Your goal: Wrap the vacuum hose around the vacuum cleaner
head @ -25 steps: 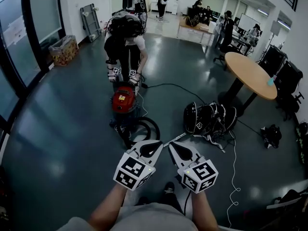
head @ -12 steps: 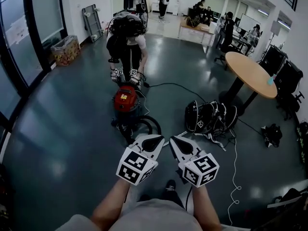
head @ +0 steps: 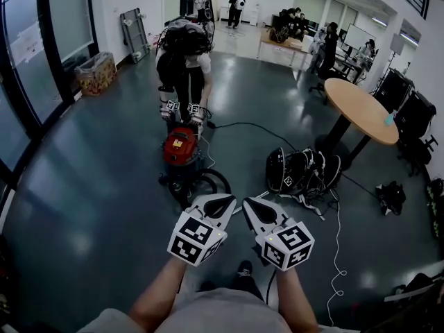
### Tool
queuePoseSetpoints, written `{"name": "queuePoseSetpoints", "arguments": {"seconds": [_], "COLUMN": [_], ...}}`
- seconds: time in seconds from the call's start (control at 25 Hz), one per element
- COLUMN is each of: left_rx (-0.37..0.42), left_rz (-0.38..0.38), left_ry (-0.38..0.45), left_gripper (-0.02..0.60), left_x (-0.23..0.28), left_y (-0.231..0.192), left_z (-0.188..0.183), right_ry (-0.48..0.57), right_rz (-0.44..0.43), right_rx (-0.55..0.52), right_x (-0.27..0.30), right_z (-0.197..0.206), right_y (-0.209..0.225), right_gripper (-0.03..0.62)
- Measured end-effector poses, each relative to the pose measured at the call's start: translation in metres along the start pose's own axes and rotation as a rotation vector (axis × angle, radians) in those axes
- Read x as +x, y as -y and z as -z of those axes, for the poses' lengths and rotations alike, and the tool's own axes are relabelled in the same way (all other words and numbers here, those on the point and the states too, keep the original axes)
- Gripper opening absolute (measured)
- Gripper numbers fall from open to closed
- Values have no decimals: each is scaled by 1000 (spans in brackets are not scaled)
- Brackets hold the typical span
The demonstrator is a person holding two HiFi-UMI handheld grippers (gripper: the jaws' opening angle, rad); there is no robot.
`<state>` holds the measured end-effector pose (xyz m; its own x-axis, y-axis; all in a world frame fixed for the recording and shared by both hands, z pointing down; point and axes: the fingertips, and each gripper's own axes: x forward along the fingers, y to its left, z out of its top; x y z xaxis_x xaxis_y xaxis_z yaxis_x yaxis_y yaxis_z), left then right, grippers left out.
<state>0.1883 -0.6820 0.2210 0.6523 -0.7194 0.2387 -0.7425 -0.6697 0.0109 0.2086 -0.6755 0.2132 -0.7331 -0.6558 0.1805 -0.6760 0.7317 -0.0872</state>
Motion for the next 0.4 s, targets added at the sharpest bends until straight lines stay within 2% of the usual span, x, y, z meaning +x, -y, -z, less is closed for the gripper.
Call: {"name": "queuePoseSetpoints", "arguments": {"seconds": [0.4], "left_rx": [5], "left_rz": [-4], "left_ry": [11], "left_gripper": [6], "left_x": [-5], "left_y": [3], "left_z": [-5], "right_ry": [2], "right_rz": [-5], "right_rx": [-8], "right_x": [-6], "right_z": [-3], "right_y": [-3], "right_gripper": [3]}}
